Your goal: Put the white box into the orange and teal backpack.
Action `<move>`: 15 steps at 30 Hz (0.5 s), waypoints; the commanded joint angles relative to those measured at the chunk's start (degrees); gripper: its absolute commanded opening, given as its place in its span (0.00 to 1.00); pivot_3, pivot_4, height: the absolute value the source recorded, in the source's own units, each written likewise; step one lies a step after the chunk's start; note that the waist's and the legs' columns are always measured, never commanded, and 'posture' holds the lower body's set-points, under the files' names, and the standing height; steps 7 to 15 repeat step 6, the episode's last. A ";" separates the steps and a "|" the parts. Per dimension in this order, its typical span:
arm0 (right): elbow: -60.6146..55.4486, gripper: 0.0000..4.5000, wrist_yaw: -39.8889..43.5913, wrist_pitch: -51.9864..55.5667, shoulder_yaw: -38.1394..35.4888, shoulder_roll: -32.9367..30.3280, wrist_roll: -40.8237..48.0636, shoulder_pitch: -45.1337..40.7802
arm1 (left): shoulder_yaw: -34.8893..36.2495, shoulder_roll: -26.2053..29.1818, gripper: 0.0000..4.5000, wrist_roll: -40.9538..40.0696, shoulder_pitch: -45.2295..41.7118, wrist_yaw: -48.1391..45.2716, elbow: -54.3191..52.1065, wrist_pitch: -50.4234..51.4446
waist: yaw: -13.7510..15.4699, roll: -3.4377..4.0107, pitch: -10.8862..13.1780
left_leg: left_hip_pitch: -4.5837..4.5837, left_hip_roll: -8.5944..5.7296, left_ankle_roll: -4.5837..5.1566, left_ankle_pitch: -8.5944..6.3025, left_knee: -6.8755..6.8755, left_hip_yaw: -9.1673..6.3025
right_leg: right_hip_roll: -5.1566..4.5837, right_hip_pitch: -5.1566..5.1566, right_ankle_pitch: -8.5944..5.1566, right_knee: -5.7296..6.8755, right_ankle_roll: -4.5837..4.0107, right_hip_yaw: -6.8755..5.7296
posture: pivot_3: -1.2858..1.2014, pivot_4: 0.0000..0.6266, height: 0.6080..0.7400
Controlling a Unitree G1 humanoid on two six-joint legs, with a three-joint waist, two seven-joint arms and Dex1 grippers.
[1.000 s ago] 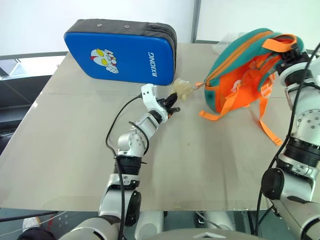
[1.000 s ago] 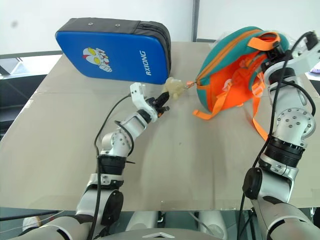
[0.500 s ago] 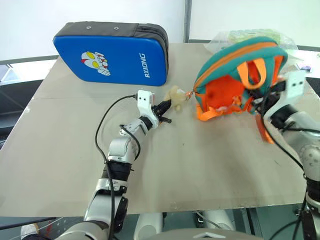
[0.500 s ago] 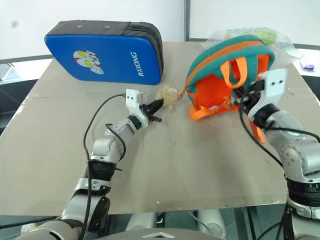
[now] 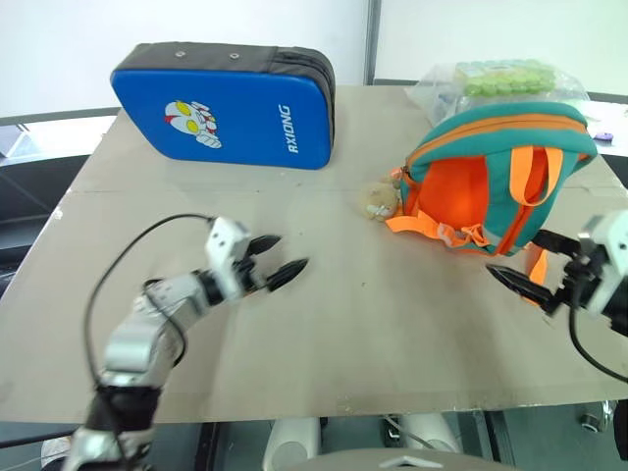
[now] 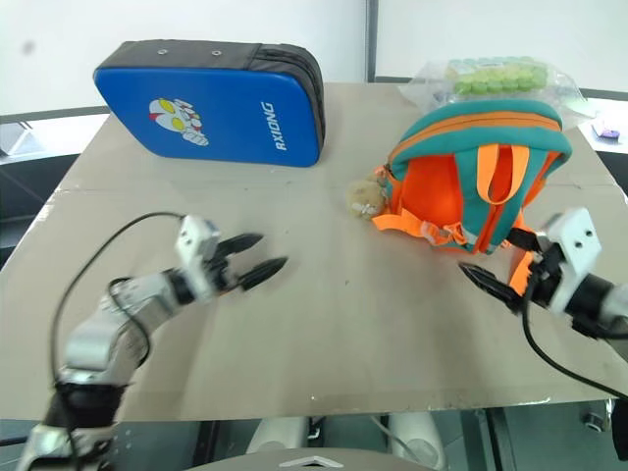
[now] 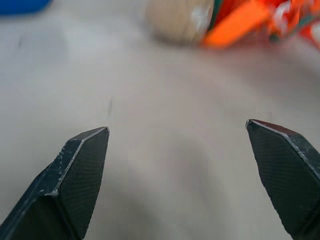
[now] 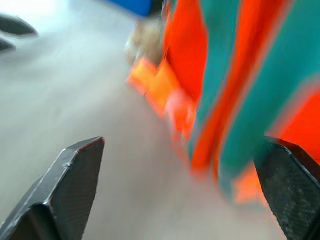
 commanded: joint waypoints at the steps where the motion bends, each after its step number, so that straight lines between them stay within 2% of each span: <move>1: -1.50 1.00 4.43 -3.74 -5.66 1.23 -2.03 5.63 | 5.81 2.85 0.99 -1.05 6.51 -3.20 -4.52 -1.98 | 0.09 -0.02 0.00 | 0.01 0.02 0.00 0.00 0.02 -0.01 | -0.04 0.01 -0.01 0.00 0.01 -0.02 | 0.52 0.24 1.00; 6: -1.22 1.00 6.34 -5.36 -6.09 3.85 -3.10 9.70 | 11.19 3.88 0.99 -2.81 13.27 -4.58 -4.93 -0.64 | 0.04 -0.01 -0.01 | 0.07 0.04 -0.01 -0.01 0.14 -0.09 | -0.23 0.01 -0.13 0.01 0.22 0.07 | 0.52 0.24 1.00; 15: -1.22 1.00 6.34 -5.36 -6.09 3.85 -3.10 9.70 | 11.19 3.88 0.99 -2.81 13.27 -4.58 -4.93 -0.64 | 0.04 -0.01 -0.01 | 0.07 0.04 -0.01 -0.01 0.14 -0.09 | -0.23 0.01 -0.13 0.01 0.22 0.07 | 0.52 0.24 1.00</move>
